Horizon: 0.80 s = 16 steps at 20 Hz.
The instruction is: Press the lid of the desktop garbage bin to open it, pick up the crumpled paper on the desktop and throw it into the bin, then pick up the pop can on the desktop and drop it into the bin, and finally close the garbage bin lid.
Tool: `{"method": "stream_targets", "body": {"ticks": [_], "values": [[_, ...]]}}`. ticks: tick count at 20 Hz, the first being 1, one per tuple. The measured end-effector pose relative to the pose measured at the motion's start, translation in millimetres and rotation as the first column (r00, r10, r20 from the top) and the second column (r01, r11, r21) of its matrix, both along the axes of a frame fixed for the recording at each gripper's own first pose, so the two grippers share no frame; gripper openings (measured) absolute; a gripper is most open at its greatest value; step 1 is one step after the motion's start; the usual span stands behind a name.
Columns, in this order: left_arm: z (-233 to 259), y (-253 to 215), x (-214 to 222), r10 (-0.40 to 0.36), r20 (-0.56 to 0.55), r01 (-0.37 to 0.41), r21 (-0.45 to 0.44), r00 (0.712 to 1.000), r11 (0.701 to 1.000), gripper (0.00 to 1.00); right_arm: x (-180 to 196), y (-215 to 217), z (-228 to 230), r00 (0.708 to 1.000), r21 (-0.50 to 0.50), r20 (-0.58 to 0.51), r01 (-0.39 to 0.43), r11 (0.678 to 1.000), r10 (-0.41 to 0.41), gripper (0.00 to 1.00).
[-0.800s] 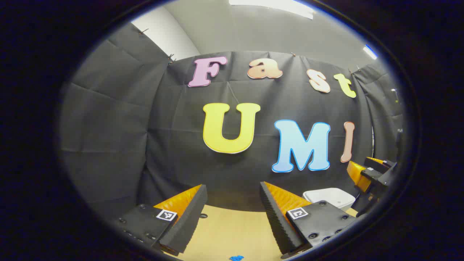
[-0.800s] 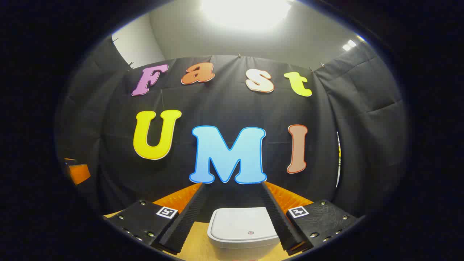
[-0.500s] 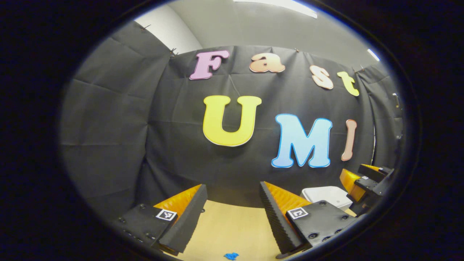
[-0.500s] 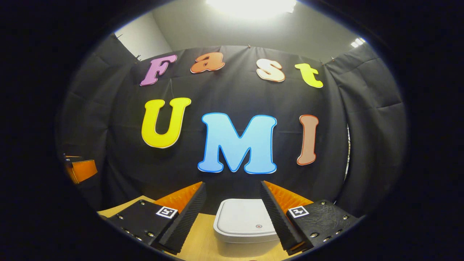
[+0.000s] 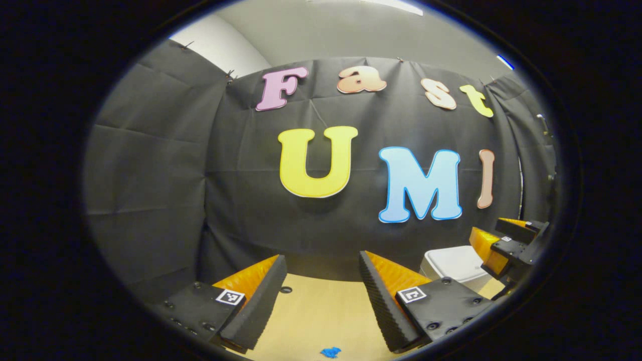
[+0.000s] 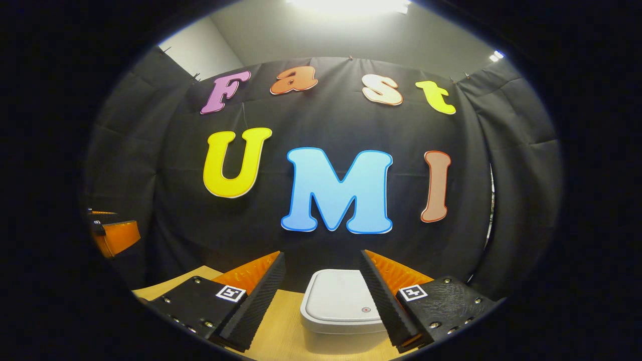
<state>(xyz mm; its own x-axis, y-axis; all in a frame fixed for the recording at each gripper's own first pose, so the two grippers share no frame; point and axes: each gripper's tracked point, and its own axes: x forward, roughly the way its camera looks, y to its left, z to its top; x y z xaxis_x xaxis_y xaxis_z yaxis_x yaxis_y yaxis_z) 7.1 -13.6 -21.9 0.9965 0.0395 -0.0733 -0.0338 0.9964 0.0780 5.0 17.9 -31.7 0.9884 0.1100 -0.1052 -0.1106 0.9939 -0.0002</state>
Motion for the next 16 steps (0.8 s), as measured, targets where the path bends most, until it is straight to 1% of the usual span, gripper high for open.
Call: {"method": "stream_targets", "body": {"ticks": [2,4,5,6,7,8,9,11,12,13,16], "values": [[-1.0,-4.5,0.2,-0.007,-0.005,0.007,0.016,1.0,1.0,0.95,-0.8,3.3,-2.7,1.0,0.004,-0.007,-0.007,1.0,0.007,0.95],[-2.3,-9.0,-0.2,-0.018,-0.008,0.019,0.031,1.0,0.999,0.95,1.0,10.2,-6.2,1.0,0.01,-0.02,-0.016,1.0,0.017,0.84],[-1.9,-10.7,0.6,-0.023,-0.009,0.024,0.04,1.0,0.999,0.95,1.0,13.0,-7.4,0.999,0.013,-0.028,-0.023,1.0,0.023,0.8],[-2.2,-12.9,0.3,-0.028,-0.01,0.028,0.05,1.0,0.998,0.95,1.1,12.3,-9.0,0.999,0.013,-0.036,-0.026,1.0,0.026,0.8],[-2.3,-15.5,1.0,-0.034,-0.013,0.035,0.058,0.999,0.998,0.95,2.5,13.7,-10.3,0.999,0.016,-0.039,-0.032,0.999,0.033,0.69],[-3.9,-18.0,1.0,-0.041,-0.015,0.042,0.066,0.999,0.997,0.95,2.6,16.3,-12.6,0.998,0.018,-0.046,-0.039,0.999,0.04,0.64],[-5.0,-19.5,1.1,-0.047,-0.018,0.048,0.074,0.999,0.996,0.95,4.4,16.3,-15.2,0.997,0.02,-0.054,-0.047,0.999,0.048,0.58],[-5.5,-23.6,2.1,-0.058,-0.019,0.06,0.083,0.998,0.995,0.95,5.3,18.3,-22.8,0.996,0.022,-0.073,-0.052,0.998,0.054,0.57],[-6.0,-26.4,3.1,-0.065,-0.021,0.067,0.082,0.998,0.994,0.95,3.3,22.2,-21.5,0.995,0.031,-0.079,-0.065,0.997,0.067,0.45],[-6.5,-27.0,3.2,-0.069,-0.023,0.071,0.083,0.997,0.994,0.95,2.7,24.6,-24.3,0.993,0.033,-0.092,-0.071,0.997,0.074,0.37],[-5.9,-29.9,5.4,-0.078,-0.027,0.08,0.09,0.997,0.993,0.95,0.4,28.1,-32.9,0.988,0.035,-0.123,-0.088,0.995,0.092,0.37]]}}
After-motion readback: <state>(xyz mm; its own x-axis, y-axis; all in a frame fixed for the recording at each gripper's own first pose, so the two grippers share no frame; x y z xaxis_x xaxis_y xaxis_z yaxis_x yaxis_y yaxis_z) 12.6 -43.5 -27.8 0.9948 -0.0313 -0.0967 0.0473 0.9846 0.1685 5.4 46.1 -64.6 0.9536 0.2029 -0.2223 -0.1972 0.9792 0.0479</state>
